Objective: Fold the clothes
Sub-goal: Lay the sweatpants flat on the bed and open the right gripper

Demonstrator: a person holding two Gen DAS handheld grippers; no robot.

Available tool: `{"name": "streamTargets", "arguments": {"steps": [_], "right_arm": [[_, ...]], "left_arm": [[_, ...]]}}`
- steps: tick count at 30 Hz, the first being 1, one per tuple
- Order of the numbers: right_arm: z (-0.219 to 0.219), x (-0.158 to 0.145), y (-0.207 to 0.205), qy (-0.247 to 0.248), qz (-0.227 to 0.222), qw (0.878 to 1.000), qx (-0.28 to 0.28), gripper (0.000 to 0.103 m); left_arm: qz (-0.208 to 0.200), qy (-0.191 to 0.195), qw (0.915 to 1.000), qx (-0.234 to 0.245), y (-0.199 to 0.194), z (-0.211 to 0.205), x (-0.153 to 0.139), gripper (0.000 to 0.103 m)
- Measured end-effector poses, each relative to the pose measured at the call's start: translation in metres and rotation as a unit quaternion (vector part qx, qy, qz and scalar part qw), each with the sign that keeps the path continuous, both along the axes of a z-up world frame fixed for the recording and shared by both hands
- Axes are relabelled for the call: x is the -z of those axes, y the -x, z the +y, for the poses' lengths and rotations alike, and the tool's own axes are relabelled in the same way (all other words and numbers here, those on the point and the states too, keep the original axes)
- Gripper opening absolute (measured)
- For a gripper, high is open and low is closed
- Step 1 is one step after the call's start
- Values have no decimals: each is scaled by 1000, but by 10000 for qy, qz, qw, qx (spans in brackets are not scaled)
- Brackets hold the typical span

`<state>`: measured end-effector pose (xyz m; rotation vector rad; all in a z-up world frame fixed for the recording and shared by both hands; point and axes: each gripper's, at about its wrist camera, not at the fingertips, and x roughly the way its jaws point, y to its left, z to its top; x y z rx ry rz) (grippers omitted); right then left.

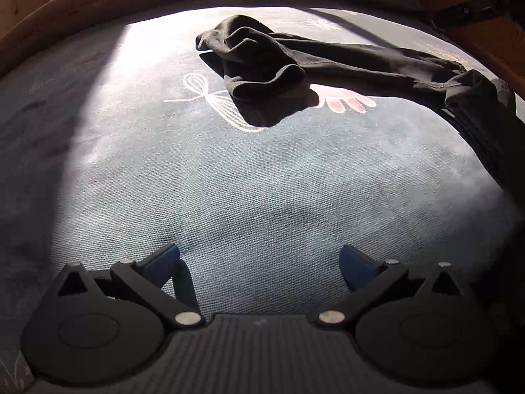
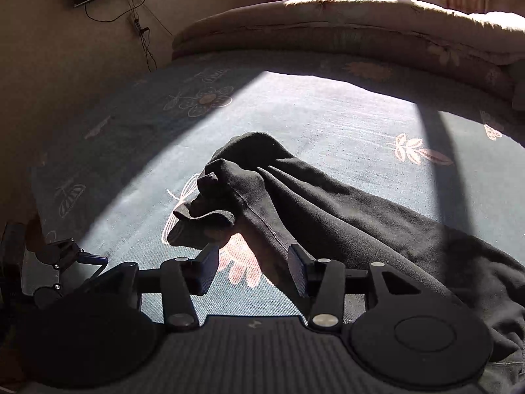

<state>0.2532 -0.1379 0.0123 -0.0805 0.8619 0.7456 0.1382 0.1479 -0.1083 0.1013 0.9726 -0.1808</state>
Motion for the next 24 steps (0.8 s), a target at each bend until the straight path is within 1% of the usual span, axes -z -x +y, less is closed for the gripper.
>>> {"name": "streamTargets", "arguments": {"steps": [2, 4, 8, 10, 11, 15, 18, 21, 24], "right_arm": [[-12, 4, 14, -62, 14, 10000, 53, 52], [-22, 7, 26, -135, 42, 9999, 92, 52], [-47, 5, 51, -221, -119, 9993, 272, 52], [-63, 3, 62, -240, -196, 9985, 444, 55], [-72, 3, 67, -239, -209, 9980, 544, 58], [-109, 5, 86, -174, -197, 9953, 932, 61], [-130, 13, 98, -121, -72, 9934, 1143, 62], [-134, 23, 111, -62, 78, 9941, 1081, 64], [-123, 32, 121, 123, -3, 9962, 860, 64]], "left_arm": [[-2, -83, 9999, -67, -5, -2, -6, 101], [-111, -138, 9998, -11, -10, -6, -16, 101], [-313, -50, 9993, 185, -23, -19, -42, 101], [-369, -35, 9987, 344, -27, -33, -50, 101], [-373, 11, 9982, 465, -29, -42, -52, 101], [-273, 227, 9951, 924, -32, -81, -50, 101], [-218, 352, 9925, 1151, -31, -107, -45, 102], [-113, 521, 9898, 1321, -28, -129, -41, 102], [-76, 569, 9881, 1430, -24, -146, -43, 102]]}}
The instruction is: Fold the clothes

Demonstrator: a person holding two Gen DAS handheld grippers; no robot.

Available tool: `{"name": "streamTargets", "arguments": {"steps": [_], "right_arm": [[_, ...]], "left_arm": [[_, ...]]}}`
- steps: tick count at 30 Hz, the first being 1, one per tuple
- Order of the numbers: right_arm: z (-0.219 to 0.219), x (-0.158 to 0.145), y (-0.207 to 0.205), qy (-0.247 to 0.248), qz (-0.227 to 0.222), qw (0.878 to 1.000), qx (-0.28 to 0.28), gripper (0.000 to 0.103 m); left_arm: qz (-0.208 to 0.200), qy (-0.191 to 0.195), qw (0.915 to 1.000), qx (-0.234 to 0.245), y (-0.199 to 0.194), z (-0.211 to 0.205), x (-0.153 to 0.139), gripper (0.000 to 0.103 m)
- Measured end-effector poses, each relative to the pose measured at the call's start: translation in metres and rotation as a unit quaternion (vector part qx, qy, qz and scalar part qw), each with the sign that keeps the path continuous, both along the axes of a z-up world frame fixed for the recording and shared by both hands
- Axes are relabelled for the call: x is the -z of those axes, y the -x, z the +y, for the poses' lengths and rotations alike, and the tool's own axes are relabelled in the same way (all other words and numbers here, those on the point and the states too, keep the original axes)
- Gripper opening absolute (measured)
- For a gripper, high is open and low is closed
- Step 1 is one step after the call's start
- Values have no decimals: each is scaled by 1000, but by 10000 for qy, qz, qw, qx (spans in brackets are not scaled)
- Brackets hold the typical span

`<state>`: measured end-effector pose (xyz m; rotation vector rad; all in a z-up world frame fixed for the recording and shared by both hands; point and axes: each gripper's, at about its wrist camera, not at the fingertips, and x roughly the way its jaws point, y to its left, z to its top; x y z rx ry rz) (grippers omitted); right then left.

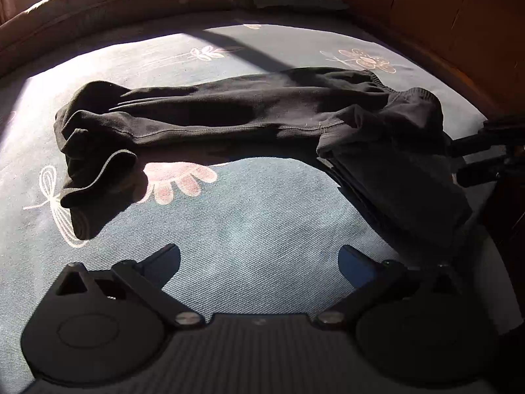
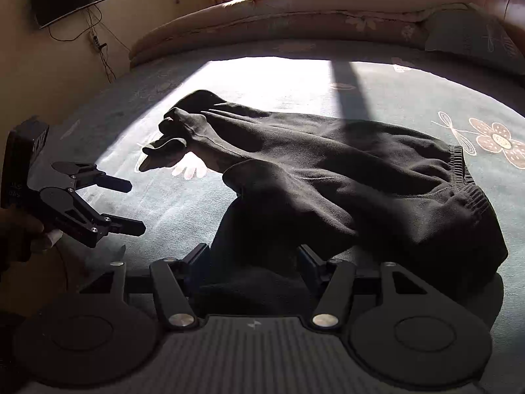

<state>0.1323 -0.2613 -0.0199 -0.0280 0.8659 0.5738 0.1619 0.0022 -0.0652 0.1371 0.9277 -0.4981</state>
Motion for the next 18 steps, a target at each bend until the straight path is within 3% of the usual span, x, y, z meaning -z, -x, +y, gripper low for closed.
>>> {"name": "streamTargets", "arguments": {"steps": [5, 11, 16, 18], "right_arm": [[-6, 13, -4, 13, 2, 9997, 234, 64], [-64, 20, -18, -215, 40, 9927, 1183, 64], [-130, 34, -35, -128, -106, 9677, 2514, 64], [-156, 50, -42, -109, -31, 9536, 3007, 70]], "left_arm": [[-70, 38, 9999, 76, 11, -15, -8, 102], [-10, -4, 10000, -60, 19, -20, -6, 102], [-2, 16, 9998, -189, 21, -23, -5, 102], [29, 96, 9997, -218, 21, -23, -6, 102]]}}
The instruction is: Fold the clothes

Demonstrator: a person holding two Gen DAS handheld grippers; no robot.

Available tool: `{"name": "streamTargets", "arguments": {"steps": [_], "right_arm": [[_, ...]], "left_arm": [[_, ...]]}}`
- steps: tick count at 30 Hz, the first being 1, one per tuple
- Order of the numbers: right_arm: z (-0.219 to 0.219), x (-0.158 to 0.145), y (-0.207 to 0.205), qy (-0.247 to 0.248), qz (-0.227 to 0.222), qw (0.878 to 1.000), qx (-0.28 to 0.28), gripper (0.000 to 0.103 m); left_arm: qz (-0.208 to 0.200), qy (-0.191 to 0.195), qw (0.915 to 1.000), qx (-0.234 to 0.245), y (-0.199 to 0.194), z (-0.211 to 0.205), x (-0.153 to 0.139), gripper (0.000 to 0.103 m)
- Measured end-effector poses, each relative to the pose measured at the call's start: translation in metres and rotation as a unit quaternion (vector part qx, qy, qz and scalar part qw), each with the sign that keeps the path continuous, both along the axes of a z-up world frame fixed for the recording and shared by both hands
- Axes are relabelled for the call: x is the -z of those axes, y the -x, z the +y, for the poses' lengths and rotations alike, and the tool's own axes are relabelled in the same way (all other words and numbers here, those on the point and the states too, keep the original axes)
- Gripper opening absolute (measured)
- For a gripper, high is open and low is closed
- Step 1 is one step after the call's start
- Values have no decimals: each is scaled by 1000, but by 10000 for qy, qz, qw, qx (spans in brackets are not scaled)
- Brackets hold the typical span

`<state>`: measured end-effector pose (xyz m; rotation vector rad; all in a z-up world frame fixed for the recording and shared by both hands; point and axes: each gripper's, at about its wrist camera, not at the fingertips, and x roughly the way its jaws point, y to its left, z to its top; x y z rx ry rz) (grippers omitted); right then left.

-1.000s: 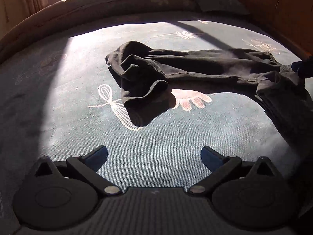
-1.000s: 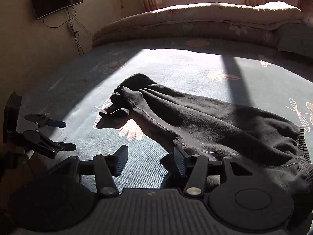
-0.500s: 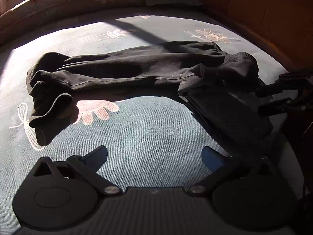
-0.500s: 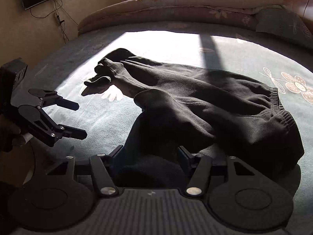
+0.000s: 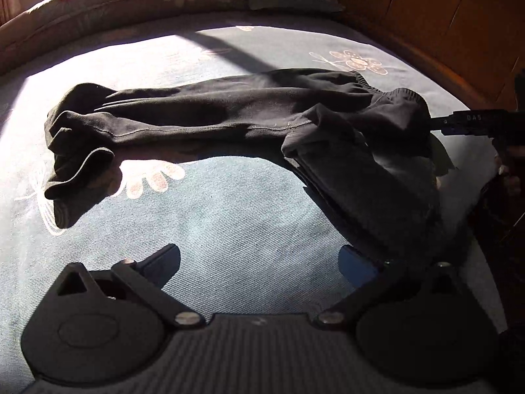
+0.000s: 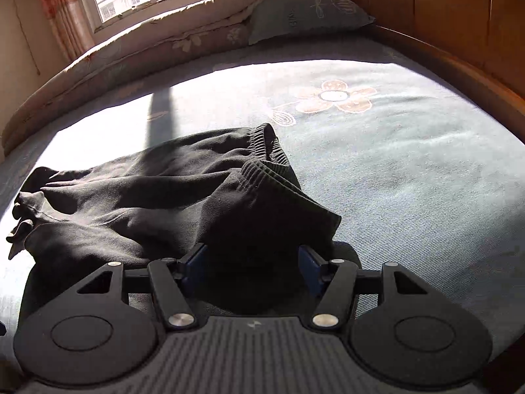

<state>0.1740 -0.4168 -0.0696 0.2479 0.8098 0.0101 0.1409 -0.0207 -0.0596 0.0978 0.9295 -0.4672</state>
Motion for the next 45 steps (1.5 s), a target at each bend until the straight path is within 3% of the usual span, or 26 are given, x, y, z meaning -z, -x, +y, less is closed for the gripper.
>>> {"name": "streamTargets", "arguments": {"steps": [4, 8, 10, 11, 12, 13, 14, 23, 26, 27, 33, 38, 43, 44, 45], "right_arm": [[-40, 38, -9, -1016, 39, 9937, 476, 71], [-47, 48, -17, -1300, -435, 9895, 462, 74], [-42, 49, -24, -1173, -463, 9913, 379, 71], [-41, 49, -26, -1189, -373, 9915, 384, 55], [-41, 48, -27, -1205, -284, 9915, 390, 25], [-41, 48, -28, -1241, -214, 9913, 392, 12], [-42, 47, -24, -1316, -187, 9904, 384, 11], [-55, 13, 41, -1497, 1, 9878, 424, 10], [-54, 0, 39, -1092, 33, 9935, 330, 18], [-53, -6, 35, -867, -17, 9958, 307, 28], [-35, -33, -40, -225, -312, 9988, -317, 54], [-12, -6, -129, -77, 77, 9969, -773, 64], [13, 28, -170, 543, 397, 9922, -1051, 66], [16, 27, -170, 629, 344, 9910, -1126, 63], [20, 25, -170, 715, 292, 9898, -1201, 36]], "left_arm": [[45, -71, 10000, -36, -2, -2, 1, 102], [76, -91, 9999, -93, -5, -2, 2, 102], [81, -80, 9999, -88, -4, -3, 2, 102], [71, -95, 9999, -77, -3, -4, 2, 102], [56, -113, 9999, -66, -3, -5, 2, 102], [45, -119, 9999, -54, -2, -6, 2, 102], [49, -107, 9999, -42, -1, -6, 2, 102], [31, -30, 10000, -39, -5, -6, 3, 102], [-35, -57, 10000, -29, -8, -8, 0, 102], [-54, -55, 10000, -34, -8, -8, -1, 102], [-19, -82, 9999, -88, -8, -6, 0, 102], [86, -177, 9996, -213, -11, -2, 5, 102], [171, -289, 9989, -340, -18, 4, 11, 102], [184, -320, 9987, -351, -19, 3, 13, 102], [198, -343, 9986, -354, -21, 3, 14, 102]]}}
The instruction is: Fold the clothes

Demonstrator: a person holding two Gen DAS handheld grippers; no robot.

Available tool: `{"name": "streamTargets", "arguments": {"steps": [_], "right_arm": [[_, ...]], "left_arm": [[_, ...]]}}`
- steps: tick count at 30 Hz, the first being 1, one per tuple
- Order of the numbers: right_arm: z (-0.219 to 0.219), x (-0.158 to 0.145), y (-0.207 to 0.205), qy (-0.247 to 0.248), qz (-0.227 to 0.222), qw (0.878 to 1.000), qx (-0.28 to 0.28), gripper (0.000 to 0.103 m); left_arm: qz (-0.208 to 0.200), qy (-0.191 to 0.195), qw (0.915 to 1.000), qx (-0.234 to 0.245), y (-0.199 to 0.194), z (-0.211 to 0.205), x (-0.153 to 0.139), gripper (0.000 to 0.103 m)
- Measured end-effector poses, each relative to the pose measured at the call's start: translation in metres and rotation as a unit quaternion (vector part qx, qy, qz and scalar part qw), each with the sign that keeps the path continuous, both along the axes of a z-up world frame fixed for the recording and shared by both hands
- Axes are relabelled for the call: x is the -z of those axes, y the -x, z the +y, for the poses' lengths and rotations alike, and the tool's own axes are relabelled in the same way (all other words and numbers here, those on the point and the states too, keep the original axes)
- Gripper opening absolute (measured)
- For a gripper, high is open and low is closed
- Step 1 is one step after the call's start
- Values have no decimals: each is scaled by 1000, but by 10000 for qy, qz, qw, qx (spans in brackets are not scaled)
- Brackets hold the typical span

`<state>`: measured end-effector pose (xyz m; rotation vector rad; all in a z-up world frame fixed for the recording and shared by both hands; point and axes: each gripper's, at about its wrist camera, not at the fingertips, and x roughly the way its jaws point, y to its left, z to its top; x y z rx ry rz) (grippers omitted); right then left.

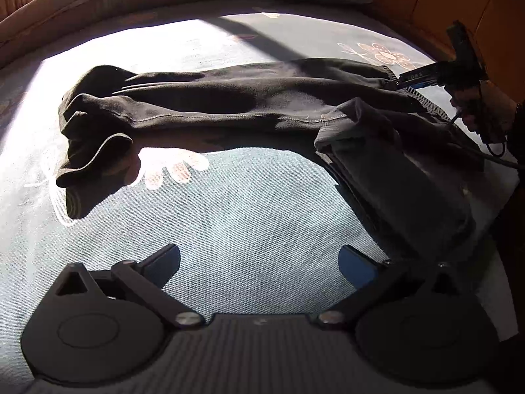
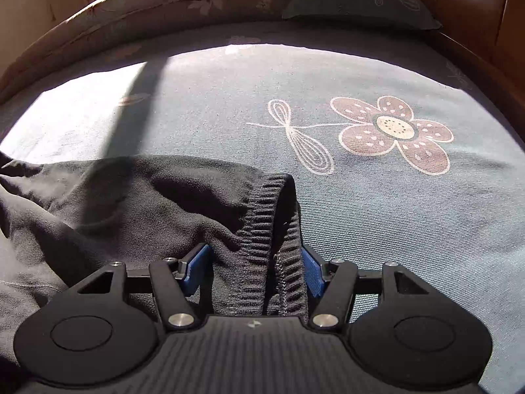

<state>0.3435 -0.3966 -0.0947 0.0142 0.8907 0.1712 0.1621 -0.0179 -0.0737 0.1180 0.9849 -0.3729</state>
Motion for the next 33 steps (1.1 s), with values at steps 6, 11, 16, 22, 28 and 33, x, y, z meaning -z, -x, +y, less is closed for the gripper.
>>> {"name": "streamTargets", "arguments": {"steps": [6, 11, 16, 22, 28, 33], "right_arm": [[-2, -9, -13, 59, -301, 9994, 166, 24], [-7, 2, -34, -153, 26, 9991, 400, 32], [2, -21, -29, 71, -430, 9987, 271, 54], [41, -40, -59, 79, -625, 9925, -1048, 57], [117, -25, -91, 609, -384, 9618, -2641, 57], [146, -4, -97, 1077, -41, 9351, -3375, 55]], "left_arm": [[-13, 15, 10000, 90, -6, -7, 0, 102], [-69, 2, 9998, 166, -5, -11, -3, 102], [-80, -39, 9999, 136, -8, -8, -3, 102], [-59, -14, 9999, 85, -11, -8, -1, 102], [41, -59, 10000, -31, -13, -4, 3, 102], [104, -36, 9999, -106, -17, 2, 7, 102]]}}
